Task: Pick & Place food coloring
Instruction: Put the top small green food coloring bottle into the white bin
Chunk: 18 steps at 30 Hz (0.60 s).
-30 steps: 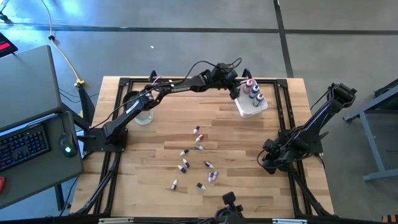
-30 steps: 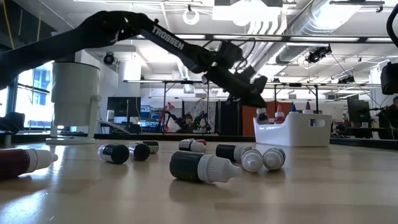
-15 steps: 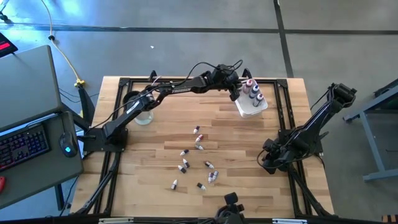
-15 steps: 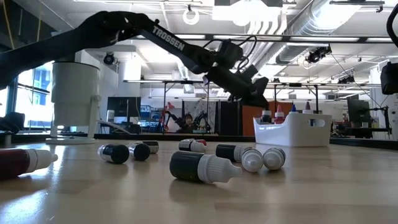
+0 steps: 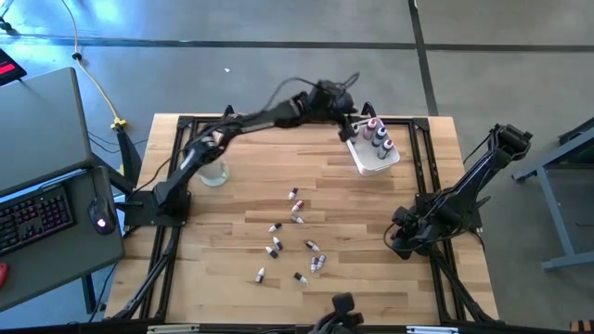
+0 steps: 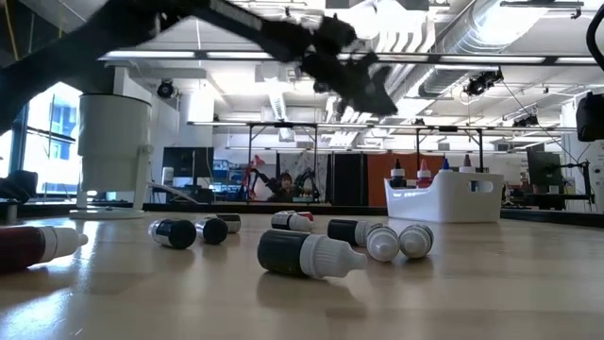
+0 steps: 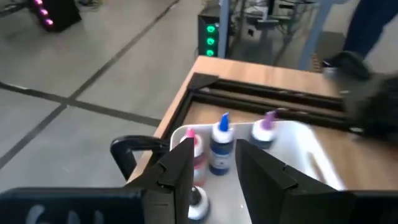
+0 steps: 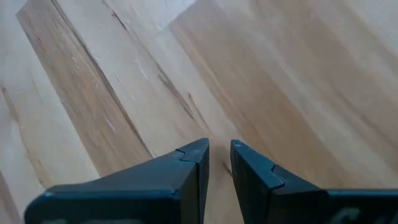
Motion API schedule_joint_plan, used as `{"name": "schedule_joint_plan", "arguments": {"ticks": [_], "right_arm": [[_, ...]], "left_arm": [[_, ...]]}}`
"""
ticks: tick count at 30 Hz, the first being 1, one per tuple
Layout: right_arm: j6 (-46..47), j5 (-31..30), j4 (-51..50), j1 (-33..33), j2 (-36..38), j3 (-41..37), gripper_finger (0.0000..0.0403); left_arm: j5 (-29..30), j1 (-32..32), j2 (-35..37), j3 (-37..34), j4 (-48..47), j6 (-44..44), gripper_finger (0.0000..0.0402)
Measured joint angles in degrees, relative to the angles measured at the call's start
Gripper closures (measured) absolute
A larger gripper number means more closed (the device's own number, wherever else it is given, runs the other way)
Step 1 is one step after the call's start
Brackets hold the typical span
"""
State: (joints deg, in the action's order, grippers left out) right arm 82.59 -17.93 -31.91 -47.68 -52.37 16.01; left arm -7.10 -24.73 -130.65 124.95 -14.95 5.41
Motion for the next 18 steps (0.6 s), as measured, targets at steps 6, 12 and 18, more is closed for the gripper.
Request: {"name": "schedule_joint_plan", "arguments": {"ticks": [6,12,18], "right_arm": [[-8.1,-10.3,0.0,0.0,0.0,0.0,0.0344],[-11.2,-21.8,0.2,0.1,0.0,0.0,0.0344],[-23.0,-33.0,11.7,3.4,-0.1,0.0,0.0344]], "left_arm": [[0.2,0.0,12.8,0.0,-20.6,3.4,0.0284],[5.0,0.0,24.3,0.0,-41.2,3.9,0.0284],[1.5,0.0,32.1,0.0,-58.2,5.1,0.0284]]}}
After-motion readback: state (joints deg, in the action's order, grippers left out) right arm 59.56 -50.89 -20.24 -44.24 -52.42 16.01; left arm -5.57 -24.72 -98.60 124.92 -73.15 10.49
